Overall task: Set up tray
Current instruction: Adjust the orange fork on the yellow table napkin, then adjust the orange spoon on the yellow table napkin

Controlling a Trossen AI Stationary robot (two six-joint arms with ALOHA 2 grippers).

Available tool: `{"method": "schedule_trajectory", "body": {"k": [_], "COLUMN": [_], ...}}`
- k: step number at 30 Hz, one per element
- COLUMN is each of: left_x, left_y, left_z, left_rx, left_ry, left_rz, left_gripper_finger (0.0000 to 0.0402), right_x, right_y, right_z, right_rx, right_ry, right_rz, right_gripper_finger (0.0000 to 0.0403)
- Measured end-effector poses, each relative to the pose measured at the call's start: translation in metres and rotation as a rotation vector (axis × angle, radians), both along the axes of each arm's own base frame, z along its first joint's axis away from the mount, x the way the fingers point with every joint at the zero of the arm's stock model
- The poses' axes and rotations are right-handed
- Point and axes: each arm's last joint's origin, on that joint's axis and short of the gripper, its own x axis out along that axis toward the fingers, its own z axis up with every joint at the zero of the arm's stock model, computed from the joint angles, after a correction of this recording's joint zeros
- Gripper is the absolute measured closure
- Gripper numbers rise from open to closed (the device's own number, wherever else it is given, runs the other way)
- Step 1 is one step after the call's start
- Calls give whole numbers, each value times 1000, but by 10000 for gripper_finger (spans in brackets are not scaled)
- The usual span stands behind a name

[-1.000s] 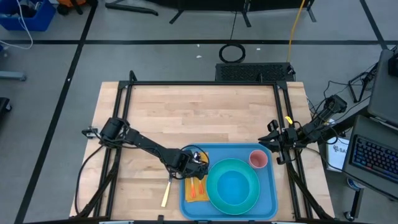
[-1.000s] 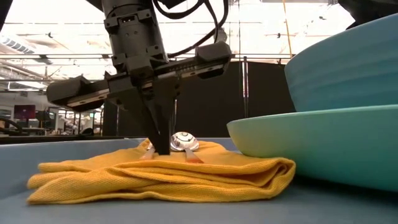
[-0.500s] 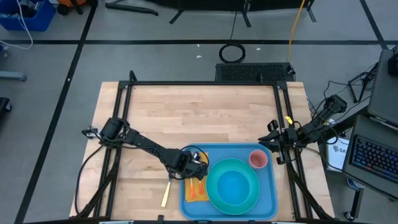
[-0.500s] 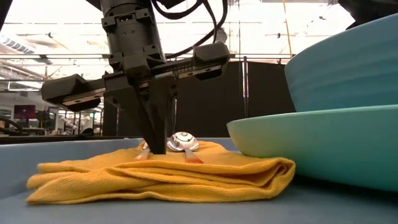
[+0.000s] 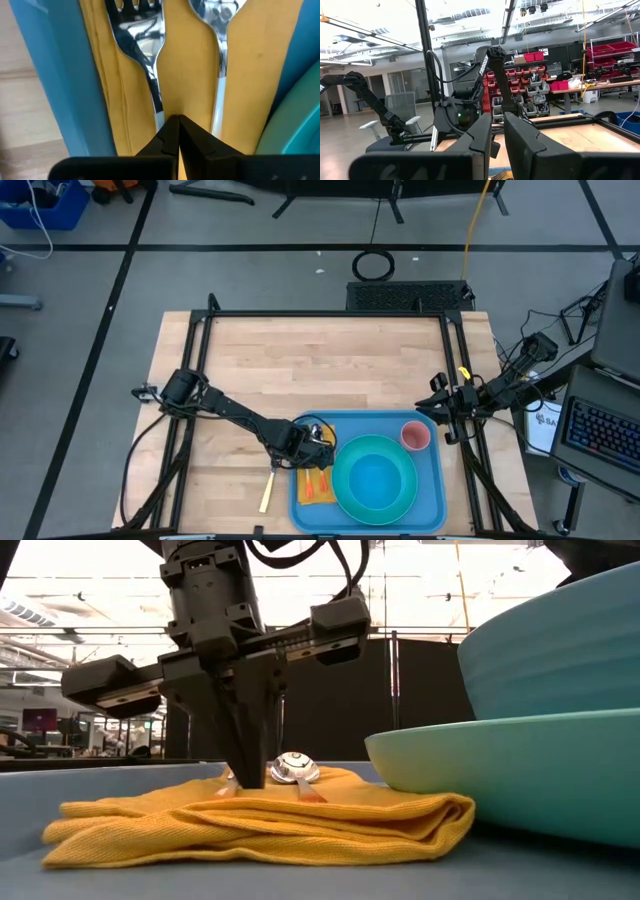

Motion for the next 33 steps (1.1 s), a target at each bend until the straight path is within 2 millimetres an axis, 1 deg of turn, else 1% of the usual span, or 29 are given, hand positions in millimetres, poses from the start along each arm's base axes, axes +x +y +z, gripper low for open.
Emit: {"method": "schedule_trajectory", "body": {"k": [3, 8, 15, 20, 28, 33], "left_x": [0, -1, -1, -2, 1, 1], "left_y": [0, 0, -2, -2, -3, -3], "left_z": [0, 0, 0, 0, 1, 1], "left_rx": [-5, -11, -29, -33, -7, -1], "left_ry": [2, 8, 15, 22, -23, -24], "left_rz": [-6, -11, -30, -33, -48, -44], "left_gripper_finger": [387, 398, 386, 398, 382, 397], "right_x": [0, 0, 0, 0, 0, 0], "right_y": [0, 0, 0, 0, 0, 0], "right_z": [0, 0, 0, 0, 0, 0], "right_rx": [0, 0, 0, 0, 0, 0], "right_ry": [0, 0, 0, 0, 0, 0], "right_rz": [0, 0, 0, 0, 0, 0], "right_gripper_finger": [360, 360, 360, 360, 360, 360]}}
